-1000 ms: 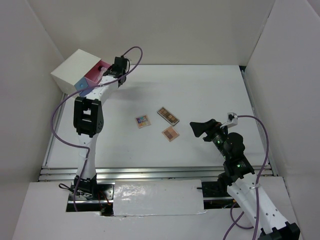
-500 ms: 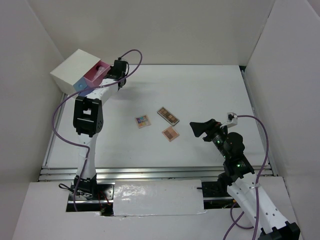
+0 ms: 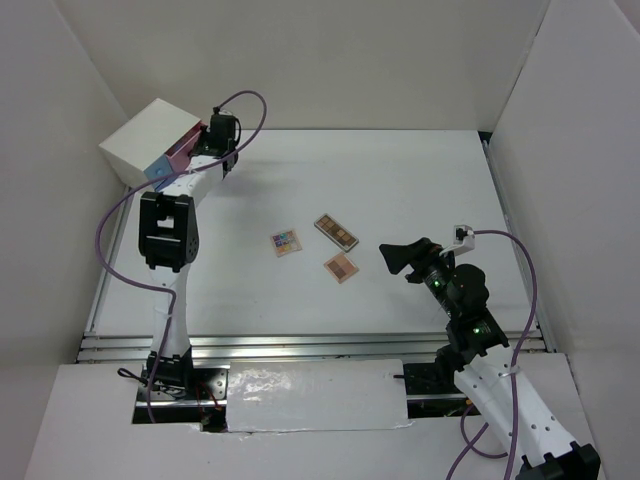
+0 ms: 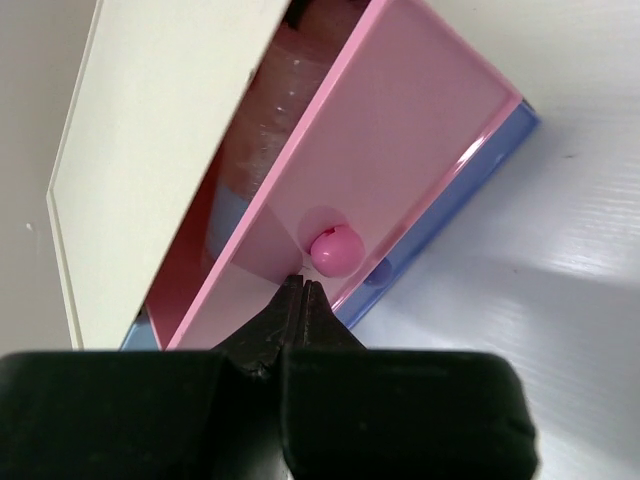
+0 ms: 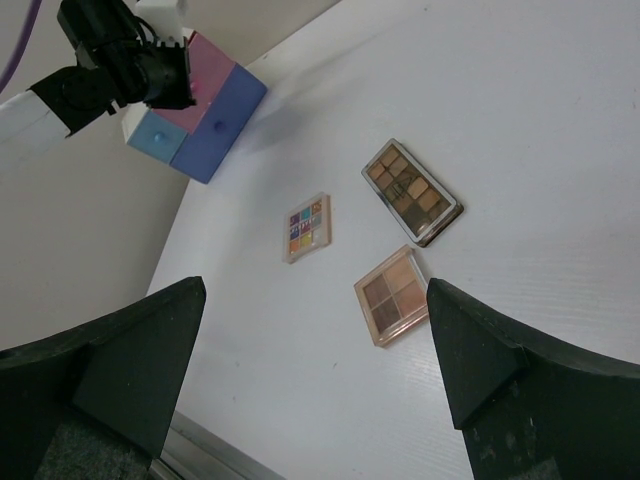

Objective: Organize the makeup

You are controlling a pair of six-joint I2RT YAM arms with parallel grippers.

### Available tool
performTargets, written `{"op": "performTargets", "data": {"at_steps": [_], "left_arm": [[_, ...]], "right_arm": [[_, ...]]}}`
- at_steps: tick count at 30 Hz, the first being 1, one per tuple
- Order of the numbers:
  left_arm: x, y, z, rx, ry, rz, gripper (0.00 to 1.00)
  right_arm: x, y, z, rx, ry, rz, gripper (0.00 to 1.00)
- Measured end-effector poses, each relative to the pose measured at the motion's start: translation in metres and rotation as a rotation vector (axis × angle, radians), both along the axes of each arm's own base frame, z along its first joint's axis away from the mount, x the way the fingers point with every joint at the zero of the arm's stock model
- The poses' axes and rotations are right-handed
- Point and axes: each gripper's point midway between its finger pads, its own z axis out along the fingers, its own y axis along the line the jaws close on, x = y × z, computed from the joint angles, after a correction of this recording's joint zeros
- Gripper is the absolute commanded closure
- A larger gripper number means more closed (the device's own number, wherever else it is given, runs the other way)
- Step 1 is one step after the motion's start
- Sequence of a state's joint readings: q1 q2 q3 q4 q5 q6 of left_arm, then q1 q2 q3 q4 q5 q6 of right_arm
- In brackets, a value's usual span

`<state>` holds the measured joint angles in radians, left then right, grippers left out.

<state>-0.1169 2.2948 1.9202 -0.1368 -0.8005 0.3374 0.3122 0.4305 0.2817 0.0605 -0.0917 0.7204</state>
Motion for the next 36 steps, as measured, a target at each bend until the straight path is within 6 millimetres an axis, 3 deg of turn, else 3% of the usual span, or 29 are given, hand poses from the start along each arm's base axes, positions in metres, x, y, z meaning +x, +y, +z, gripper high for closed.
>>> {"op": "performTargets", "data": {"at_steps": [23, 26, 29, 30, 33, 36], "left_arm": [[0.009, 0.033, -0.004, 0.077, -0.052, 0.104, 1.0], [0.008, 0.033, -0.003, 0.079, -0.053, 0.105, 0.92], [0.008, 0.032, -0.004, 0.082, -0.057, 0.102, 0.67], [0.007, 0.028, -0.006, 0.086, -0.063, 0.093, 0.51], [-0.011, 0.022, -0.019, 0.135, -0.035, 0.071, 0.31], [-0.028, 0.003, -0.04, 0.209, -0.001, 0.039, 0.2]], "right_arm": [[0.001, 0.004, -0.006, -0.005, 0.025, 0.023, 0.0], [0.001, 0.005, -0.006, -0.005, 0.025, 0.026, 0.0], [0.001, 0.005, -0.005, -0.004, 0.021, 0.027, 0.0], [0.001, 0.005, -0.005, -0.004, 0.02, 0.028, 0.0], [0.0, 0.005, -0.005, -0.003, 0.018, 0.029, 0.0], [0.0, 0.005, -0.002, 0.0, 0.009, 0.029, 0.0]]}}
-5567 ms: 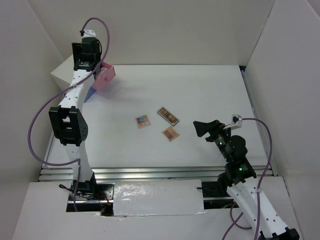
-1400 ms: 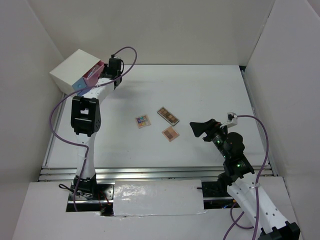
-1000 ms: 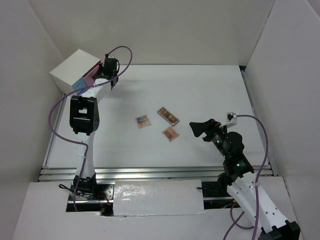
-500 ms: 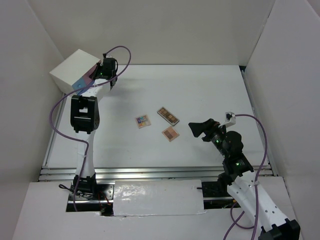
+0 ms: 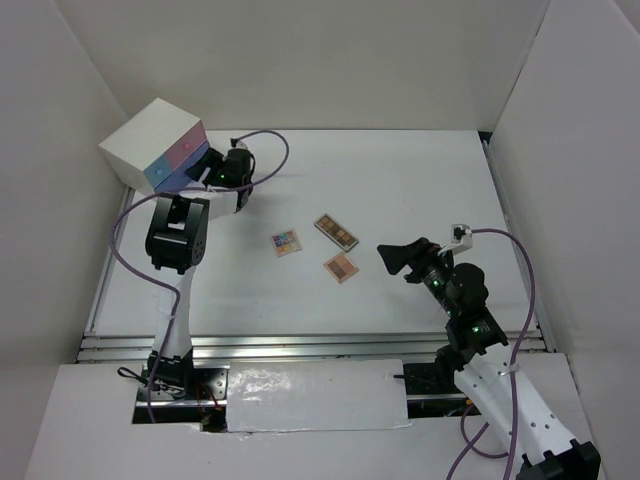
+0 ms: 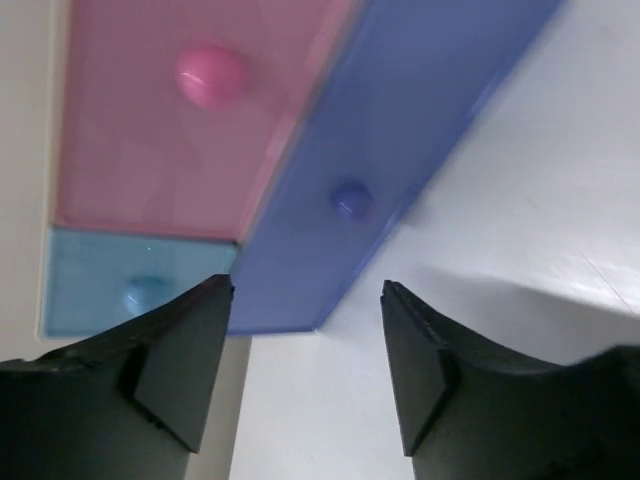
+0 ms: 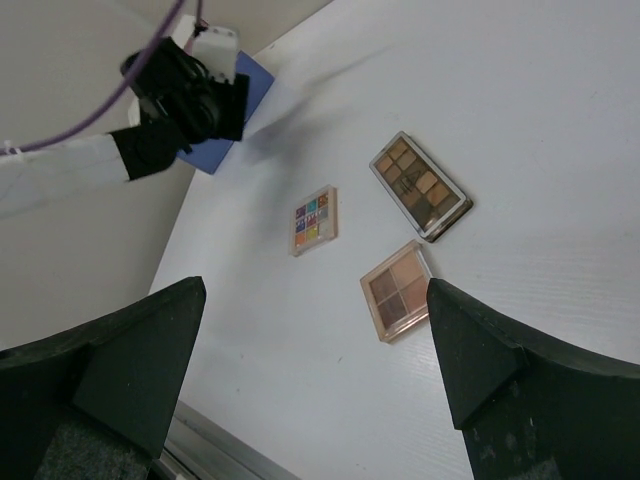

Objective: Organize the makeup

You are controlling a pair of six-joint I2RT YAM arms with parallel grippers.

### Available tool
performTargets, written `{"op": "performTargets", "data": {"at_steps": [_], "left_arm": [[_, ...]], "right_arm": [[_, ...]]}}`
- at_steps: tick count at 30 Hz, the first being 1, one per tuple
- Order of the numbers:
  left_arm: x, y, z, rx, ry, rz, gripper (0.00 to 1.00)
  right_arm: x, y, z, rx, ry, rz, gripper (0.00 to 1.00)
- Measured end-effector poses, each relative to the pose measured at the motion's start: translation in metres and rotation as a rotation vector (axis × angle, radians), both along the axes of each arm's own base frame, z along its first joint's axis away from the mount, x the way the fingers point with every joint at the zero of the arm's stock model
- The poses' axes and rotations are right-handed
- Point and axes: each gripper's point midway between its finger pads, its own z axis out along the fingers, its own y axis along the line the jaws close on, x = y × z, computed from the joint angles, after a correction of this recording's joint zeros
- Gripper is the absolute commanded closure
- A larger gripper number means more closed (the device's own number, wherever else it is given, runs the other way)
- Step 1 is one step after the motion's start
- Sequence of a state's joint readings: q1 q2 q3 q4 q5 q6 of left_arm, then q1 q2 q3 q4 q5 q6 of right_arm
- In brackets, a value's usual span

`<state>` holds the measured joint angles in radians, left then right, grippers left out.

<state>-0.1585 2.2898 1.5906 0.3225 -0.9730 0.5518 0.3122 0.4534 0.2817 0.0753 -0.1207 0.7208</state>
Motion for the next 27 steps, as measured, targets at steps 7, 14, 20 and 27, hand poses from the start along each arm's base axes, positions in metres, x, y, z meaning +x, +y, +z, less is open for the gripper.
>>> {"op": "performTargets", "data": {"at_steps": [7, 14, 20, 27], "left_arm": [[-0.017, -0.031, -0.018, 0.099, 0.008, -0.058, 0.16], [-0.008, -0.011, -0.008, 0.136, -0.05, -0.02, 0.3], [0.005, 0.0, -0.022, 0.172, -0.04, -0.002, 0.34], [0.01, 0.008, -0.042, 0.191, 0.01, 0.005, 0.34]], "right_arm": [[-0.001, 0.0, 0.005, 0.008, -0.019, -0.005, 0.0], [-0.002, 0.004, 0.005, 0.007, -0.016, 0.005, 0.0], [-0.002, 0.005, 0.003, 0.005, -0.009, 0.009, 0.0], [-0.002, 0.007, 0.001, 0.011, 0.002, 0.014, 0.0]]}}
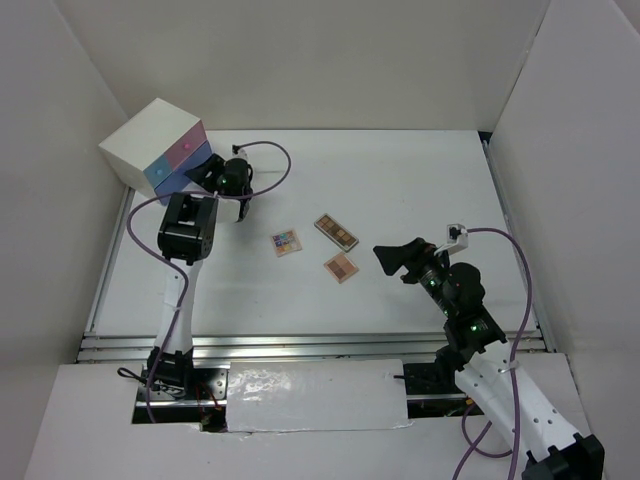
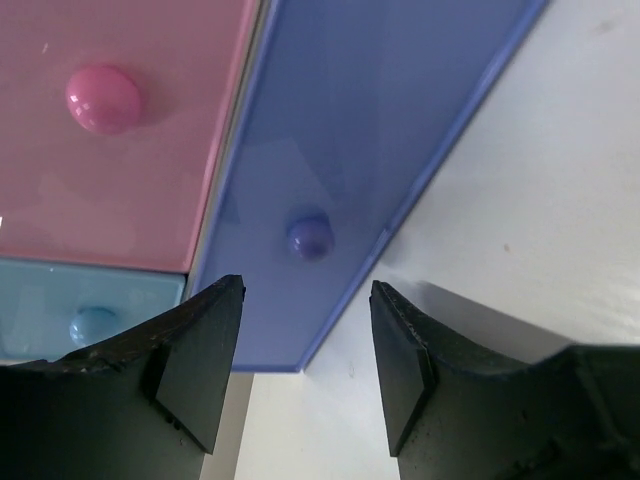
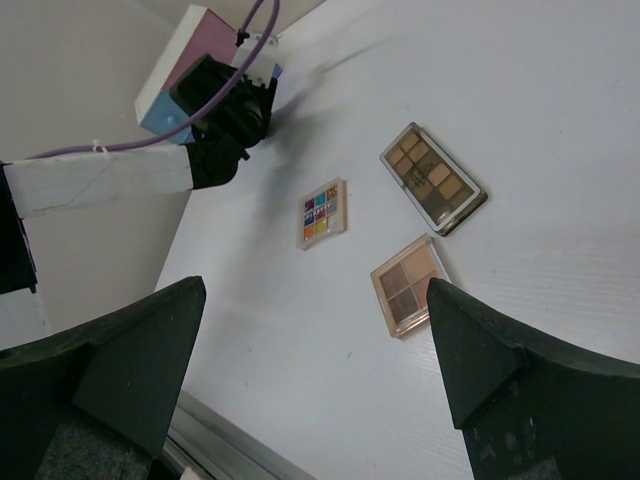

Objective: Organize the makeup

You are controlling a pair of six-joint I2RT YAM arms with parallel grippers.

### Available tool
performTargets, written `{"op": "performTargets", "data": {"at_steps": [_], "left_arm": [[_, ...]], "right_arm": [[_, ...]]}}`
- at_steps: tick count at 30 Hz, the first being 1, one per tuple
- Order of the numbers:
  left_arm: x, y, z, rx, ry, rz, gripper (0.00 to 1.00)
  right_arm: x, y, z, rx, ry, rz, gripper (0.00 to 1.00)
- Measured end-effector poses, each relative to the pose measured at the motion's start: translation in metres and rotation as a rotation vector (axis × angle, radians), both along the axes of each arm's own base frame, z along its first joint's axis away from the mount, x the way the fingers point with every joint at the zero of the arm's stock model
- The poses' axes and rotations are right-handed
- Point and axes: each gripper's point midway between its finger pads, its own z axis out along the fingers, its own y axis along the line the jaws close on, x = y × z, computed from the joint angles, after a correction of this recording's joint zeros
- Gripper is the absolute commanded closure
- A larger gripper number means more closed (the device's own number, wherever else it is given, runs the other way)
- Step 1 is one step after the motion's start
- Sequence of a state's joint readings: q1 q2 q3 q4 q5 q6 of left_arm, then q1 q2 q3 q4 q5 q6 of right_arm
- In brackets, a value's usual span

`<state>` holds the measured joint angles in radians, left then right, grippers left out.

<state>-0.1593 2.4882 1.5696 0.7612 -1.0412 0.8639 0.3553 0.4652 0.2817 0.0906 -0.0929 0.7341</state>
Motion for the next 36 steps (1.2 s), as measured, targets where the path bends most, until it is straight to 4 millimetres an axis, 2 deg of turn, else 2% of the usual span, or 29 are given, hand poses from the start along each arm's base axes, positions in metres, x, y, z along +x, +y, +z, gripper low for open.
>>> {"op": "performTargets", "data": {"at_steps": [6, 9, 17, 25, 29, 33, 36], "left_arm": [[0.01, 0.014, 0.002, -0.007, -0.021, 0.019, 0.38], [0.012, 0.02, -0.006, -0.008, 0.001, 0.021, 0.46], [0.014, 0.022, -0.011, -0.006, 0.019, 0.022, 0.49], [0.017, 0.022, -0.007, -0.006, 0.009, 0.021, 0.49], [0.019, 0.022, -0.007, -0.005, 0.005, 0.025, 0.55], [0.019, 0.023, -0.003, -0.003, -0.007, 0.035, 0.69], [0.02, 0.023, -0.004, -0.003, -0.01, 0.037, 0.75]], "right_arm": [[0.0, 0.003, -0.002, 0.003, 0.01, 0.011, 0.0], [0.001, 0.003, -0.002, 0.003, 0.011, 0.01, 0.0], [0.0, 0.006, -0.003, 0.004, 0.015, 0.018, 0.0], [0.0, 0.007, -0.001, 0.007, 0.007, 0.023, 0.0], [0.0, 0.009, 0.0, 0.009, 0.005, 0.03, 0.0], [0.0, 0.009, 0.0, 0.009, 0.004, 0.033, 0.0], [-0.001, 0.01, 0.0, 0.01, 0.004, 0.037, 0.0]]}}
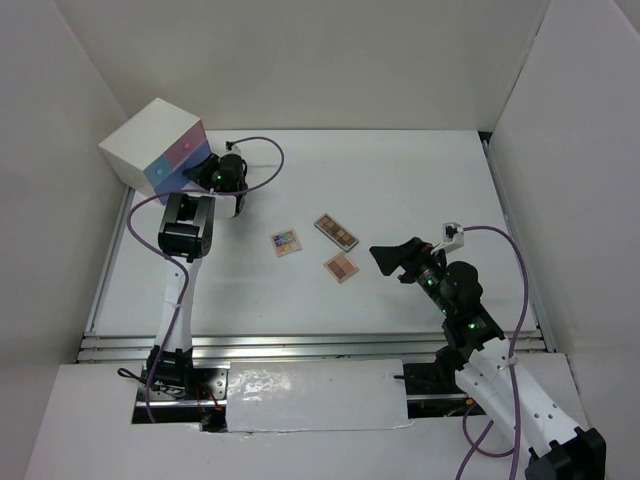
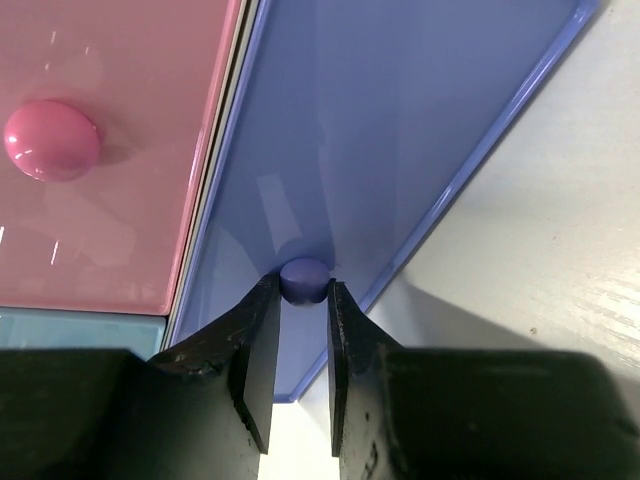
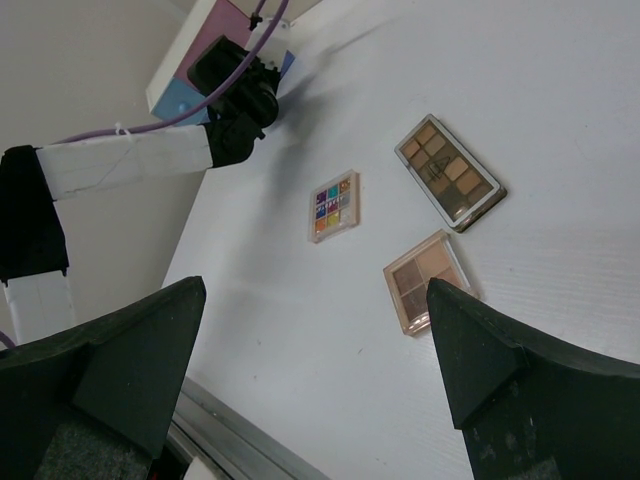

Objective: Organize the makeup

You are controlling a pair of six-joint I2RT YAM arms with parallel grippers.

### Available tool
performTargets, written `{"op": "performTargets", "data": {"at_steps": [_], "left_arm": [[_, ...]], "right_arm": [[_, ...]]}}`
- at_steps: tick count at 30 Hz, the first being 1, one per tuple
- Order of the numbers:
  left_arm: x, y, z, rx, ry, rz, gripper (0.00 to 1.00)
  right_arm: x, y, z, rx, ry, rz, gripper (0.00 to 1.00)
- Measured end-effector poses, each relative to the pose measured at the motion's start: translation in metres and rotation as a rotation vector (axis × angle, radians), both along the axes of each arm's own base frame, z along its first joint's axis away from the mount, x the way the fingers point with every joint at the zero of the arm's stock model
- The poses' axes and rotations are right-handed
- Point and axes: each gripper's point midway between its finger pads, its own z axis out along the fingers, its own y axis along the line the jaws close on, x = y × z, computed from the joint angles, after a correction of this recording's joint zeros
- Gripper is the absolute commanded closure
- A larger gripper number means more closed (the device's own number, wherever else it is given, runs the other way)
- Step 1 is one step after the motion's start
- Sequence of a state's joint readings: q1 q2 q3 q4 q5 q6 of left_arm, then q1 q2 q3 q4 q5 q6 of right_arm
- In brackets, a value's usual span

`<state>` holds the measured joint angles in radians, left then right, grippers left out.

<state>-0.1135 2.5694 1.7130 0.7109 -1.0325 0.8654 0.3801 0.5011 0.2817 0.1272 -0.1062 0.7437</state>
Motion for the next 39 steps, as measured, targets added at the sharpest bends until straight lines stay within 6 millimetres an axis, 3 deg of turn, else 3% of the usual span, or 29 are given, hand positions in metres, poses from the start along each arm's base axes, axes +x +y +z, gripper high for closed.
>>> {"op": "performTargets", "data": {"at_steps": [5, 12, 23, 29, 32, 33, 34, 36, 39], "left_arm": [[0.0, 0.0, 0.001, 0.0, -0.008, 0.004, 1.0], [-0.008, -0.014, -0.001, 0.01, -0.03, -0.029, 1.0], [-0.035, -0.107, 0.006, 0.027, -0.013, -0.167, 1.0], [-0.049, -0.133, 0.012, -0.013, -0.046, -0.194, 1.0], [-0.054, -0.137, 0.012, -0.015, -0.045, -0.193, 0.74], [-0.055, -0.138, 0.011, -0.018, -0.045, -0.19, 0.46], [-0.056, -0.139, 0.011, -0.015, -0.04, -0.188, 0.37], [-0.058, -0.14, 0.011, -0.017, -0.044, -0.181, 0.26], [-0.06, -0.142, 0.011, -0.019, -0.05, -0.173, 0.2]], "right_arm": [[0.0, 0.0, 0.0, 0.0, 0.0, 0.003, 0.0], [-0.001, 0.0, 0.001, 0.002, -0.004, 0.003, 0.0], [-0.004, -0.001, 0.013, 0.018, -0.046, -0.003, 0.0], [-0.006, -0.003, 0.02, 0.028, -0.073, -0.011, 0.0], [-0.007, -0.003, 0.022, 0.03, -0.078, -0.012, 0.0], [-0.008, -0.004, 0.022, 0.031, -0.079, -0.012, 0.0], [-0.008, -0.004, 0.023, 0.032, -0.081, -0.014, 0.0], [-0.008, -0.004, 0.024, 0.033, -0.086, -0.016, 0.0], [-0.007, -0.005, 0.024, 0.033, -0.087, -0.022, 0.0]]}}
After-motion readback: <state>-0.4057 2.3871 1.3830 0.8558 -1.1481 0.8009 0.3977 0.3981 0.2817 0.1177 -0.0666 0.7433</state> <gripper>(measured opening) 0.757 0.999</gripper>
